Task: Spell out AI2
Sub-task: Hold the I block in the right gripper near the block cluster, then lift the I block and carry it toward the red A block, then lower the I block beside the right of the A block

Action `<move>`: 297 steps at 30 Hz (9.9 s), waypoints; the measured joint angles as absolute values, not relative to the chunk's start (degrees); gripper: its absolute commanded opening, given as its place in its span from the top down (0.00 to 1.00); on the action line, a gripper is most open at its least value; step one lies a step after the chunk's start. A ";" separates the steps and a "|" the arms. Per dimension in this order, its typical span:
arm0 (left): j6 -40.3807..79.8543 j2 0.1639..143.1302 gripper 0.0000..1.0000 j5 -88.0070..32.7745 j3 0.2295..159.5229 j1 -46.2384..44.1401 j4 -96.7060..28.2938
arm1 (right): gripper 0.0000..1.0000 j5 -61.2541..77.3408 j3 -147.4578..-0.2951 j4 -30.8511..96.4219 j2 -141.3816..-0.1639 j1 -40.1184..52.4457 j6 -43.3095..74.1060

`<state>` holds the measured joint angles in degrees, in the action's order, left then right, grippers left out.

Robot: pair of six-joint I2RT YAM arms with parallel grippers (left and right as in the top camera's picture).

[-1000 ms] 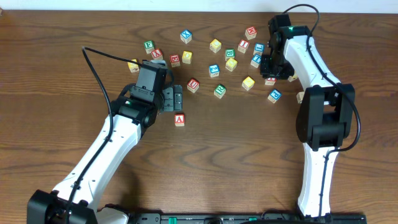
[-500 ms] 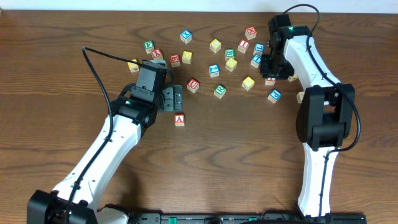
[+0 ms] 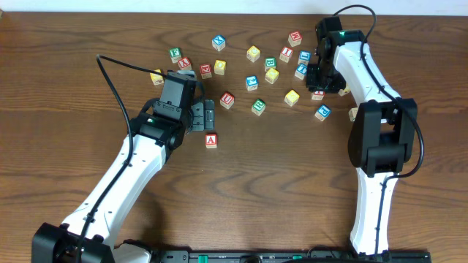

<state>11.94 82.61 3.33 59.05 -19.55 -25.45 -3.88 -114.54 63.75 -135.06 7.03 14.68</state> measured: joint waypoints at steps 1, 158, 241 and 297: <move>11.97 82.61 0.03 3.31 59.05 -19.55 -25.47 | 0.64 -3.88 -114.54 63.75 -135.06 7.03 14.68; -6.48 82.61 0.03 -17.93 59.07 11.25 -36.67 | 0.90 -13.28 -112.73 65.98 -122.34 33.69 18.90; -6.50 82.61 0.03 -17.93 59.07 11.25 -37.12 | 0.95 -10.15 -91.66 48.64 -122.63 45.63 29.69; -6.50 82.61 0.03 -17.93 59.07 11.25 -37.12 | 0.93 -13.54 -89.36 46.87 -122.63 48.14 40.14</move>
<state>-6.50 82.61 -17.93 59.07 11.25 -37.12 -13.54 -89.36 46.87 -122.63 48.14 40.14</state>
